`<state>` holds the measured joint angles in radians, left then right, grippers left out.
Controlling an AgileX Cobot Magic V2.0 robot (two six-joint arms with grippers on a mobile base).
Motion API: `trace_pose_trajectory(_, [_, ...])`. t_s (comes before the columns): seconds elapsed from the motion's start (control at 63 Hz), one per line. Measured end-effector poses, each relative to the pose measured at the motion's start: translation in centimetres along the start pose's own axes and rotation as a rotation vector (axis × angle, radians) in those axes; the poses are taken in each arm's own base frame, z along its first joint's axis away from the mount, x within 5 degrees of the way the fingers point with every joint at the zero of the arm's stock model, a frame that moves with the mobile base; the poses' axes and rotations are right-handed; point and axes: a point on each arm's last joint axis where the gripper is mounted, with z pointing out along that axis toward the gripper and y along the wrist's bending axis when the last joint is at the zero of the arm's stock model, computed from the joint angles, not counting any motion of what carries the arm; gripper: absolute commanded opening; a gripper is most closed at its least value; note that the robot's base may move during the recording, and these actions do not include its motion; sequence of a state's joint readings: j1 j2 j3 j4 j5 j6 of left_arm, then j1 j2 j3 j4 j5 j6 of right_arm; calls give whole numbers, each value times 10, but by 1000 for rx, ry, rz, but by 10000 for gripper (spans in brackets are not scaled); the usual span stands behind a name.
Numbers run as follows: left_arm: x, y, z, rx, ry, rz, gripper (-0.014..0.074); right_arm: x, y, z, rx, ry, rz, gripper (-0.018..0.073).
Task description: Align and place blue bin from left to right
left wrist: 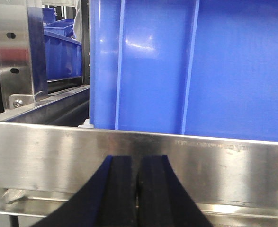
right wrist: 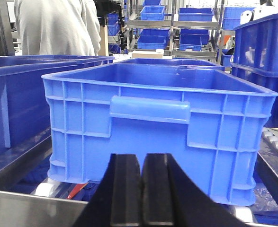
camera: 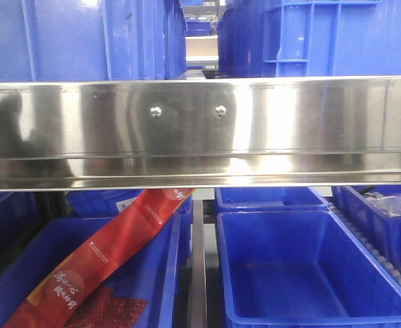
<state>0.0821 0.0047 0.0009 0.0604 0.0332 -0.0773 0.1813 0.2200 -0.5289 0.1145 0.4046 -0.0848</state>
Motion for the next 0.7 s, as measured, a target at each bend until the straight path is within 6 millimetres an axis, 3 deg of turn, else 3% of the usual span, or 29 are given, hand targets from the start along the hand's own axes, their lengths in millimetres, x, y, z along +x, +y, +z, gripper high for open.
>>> trace_pose_trajectory(0.19, [0,0,0,0,0,0,10,0,-1,-1,23,-8,-18,-73])
trace_pose_trajectory(0.301, [0,0,0,0,0,0,10,11,-5,-4,88,-18,-45,-73])
trace_pose_trajectory(0.698, [0,0,0,0,-3,0,10,125,-12,9,141,13,-23,-73])
